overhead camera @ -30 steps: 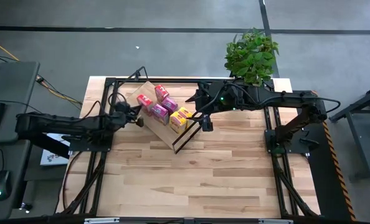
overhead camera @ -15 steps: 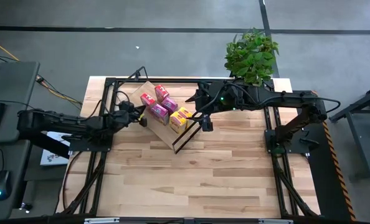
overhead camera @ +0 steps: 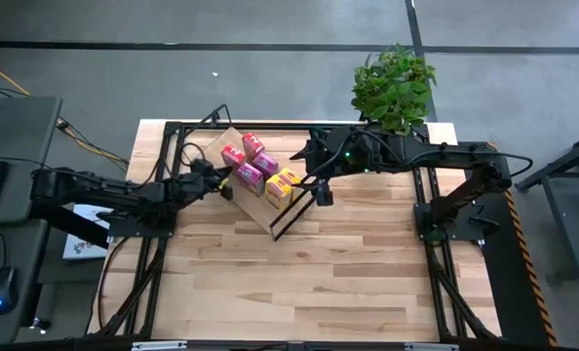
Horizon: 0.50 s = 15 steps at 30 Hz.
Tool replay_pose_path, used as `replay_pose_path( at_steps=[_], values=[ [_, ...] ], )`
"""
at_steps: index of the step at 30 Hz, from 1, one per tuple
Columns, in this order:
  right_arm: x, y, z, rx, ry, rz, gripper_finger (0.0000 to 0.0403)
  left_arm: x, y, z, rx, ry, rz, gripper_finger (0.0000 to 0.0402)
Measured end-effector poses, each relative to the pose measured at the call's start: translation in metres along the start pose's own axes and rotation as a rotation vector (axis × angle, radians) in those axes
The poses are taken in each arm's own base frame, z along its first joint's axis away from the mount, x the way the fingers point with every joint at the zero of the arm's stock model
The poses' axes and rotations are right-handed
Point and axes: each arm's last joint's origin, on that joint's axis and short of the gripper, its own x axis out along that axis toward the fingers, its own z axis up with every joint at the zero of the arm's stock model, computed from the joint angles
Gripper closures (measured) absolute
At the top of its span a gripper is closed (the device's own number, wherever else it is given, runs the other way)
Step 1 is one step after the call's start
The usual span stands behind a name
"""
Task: Stack cereal on shelf
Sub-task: Put the red cereal box on the shelf aligned with the other red cereal box, then return to Home Position
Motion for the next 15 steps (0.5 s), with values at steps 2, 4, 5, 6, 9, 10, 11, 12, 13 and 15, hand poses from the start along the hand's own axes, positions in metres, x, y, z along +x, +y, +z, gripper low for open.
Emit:
replay_pose_path(
  at_steps=[2,4,5,6,9,10,11,12,13,15],
  values=[
    [0.000,0.000,0.000,0.000,0.000,0.000,0.0098,0.000,0.000,-0.001,0.009,0.010,-0.006,0.0401],
    [0.000,0.000,0.000,0.000,0.000,0.000,0.0098,0.000,0.000,-0.001,0.039,0.012,-0.014,0.0401],
    [0.000,0.000,0.000,0.000,0.000,0.000,0.0098,0.000,-0.001,0.000,0.053,0.008,-0.022,0.0401],
    [0.000,0.000,0.000,0.000,0.000,-0.001,0.0098,-0.001,-0.001,0.002,0.061,-0.002,-0.032,0.0401],
    [0.000,-0.001,0.000,0.004,0.007,-0.023,0.0098,-0.004,-0.006,0.014,0.094,-0.041,-0.083,0.0401],
    [0.000,-0.001,0.000,0.006,0.012,-0.036,0.0098,-0.006,-0.008,0.019,0.111,-0.050,-0.101,0.0401],
    [0.000,-0.001,0.000,0.007,0.015,-0.043,0.0098,-0.008,-0.010,0.024,0.125,-0.054,-0.121,0.0401],
    [0.000,-0.001,-0.001,0.007,0.017,-0.047,0.0098,-0.011,-0.011,0.029,0.138,-0.062,-0.134,0.0401],
    [0.000,-0.001,-0.001,0.005,0.021,-0.050,0.0098,-0.013,-0.013,0.036,0.157,-0.065,-0.148,0.0401],
    [0.000,-0.001,-0.001,-0.001,0.028,-0.050,0.0098,-0.020,-0.016,0.048,0.195,-0.068,-0.179,0.0401]
  ],
)
